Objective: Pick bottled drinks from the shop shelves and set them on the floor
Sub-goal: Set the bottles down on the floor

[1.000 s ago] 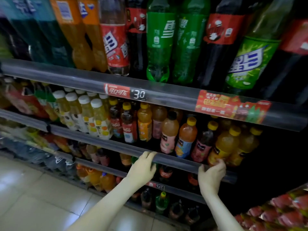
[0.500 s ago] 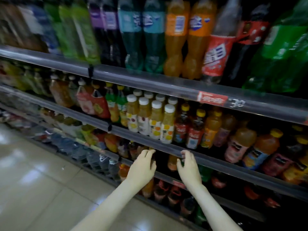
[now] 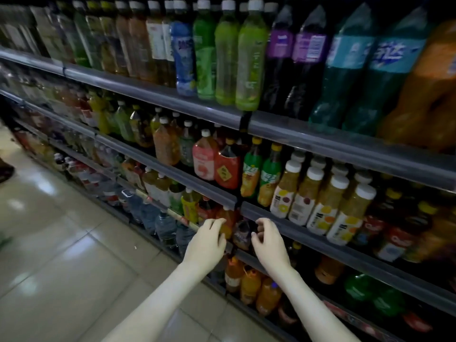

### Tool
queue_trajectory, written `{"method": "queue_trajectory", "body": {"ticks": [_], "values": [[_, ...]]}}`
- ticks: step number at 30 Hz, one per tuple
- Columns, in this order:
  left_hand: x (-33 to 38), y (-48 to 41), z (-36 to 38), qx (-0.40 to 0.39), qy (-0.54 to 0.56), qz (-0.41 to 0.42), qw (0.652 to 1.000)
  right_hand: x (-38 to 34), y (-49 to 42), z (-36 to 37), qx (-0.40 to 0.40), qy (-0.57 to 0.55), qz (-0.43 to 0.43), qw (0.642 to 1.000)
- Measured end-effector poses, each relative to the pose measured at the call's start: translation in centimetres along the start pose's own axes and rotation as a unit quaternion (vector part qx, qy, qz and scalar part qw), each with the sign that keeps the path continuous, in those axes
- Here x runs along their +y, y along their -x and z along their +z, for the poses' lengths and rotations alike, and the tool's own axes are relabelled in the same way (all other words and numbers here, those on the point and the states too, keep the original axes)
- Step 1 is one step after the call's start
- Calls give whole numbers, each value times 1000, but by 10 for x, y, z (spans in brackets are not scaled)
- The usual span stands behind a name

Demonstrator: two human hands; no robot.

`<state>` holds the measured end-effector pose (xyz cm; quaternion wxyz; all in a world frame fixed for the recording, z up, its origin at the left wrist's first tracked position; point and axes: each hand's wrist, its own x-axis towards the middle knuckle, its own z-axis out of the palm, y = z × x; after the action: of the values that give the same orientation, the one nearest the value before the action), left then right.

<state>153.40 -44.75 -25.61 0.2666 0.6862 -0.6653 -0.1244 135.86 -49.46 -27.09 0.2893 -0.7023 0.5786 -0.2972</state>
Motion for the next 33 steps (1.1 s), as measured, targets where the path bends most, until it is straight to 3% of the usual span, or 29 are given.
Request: {"method": "queue_trajectory", "body": {"ticks": [6, 15, 23, 28, 33], "values": [[-64, -64, -39, 49, -27, -4, 998, -52, -75, 55, 24, -22, -52, 998], [-158, -170, -91, 59, -28, -27, 998, -129, -182, 125, 40, -28, -99, 994], [-250, -244, -126, 43, 7, -68, 997, -172, -248, 191, 34, -18, -10, 999], [-306, -284, -151, 3, -25, 26, 999, -204, -288, 226, 124, -8, 22, 992], [-342, -315, -178, -36, -93, 176, 979, -235, -350, 227, 213, -14, 56, 975]]}}
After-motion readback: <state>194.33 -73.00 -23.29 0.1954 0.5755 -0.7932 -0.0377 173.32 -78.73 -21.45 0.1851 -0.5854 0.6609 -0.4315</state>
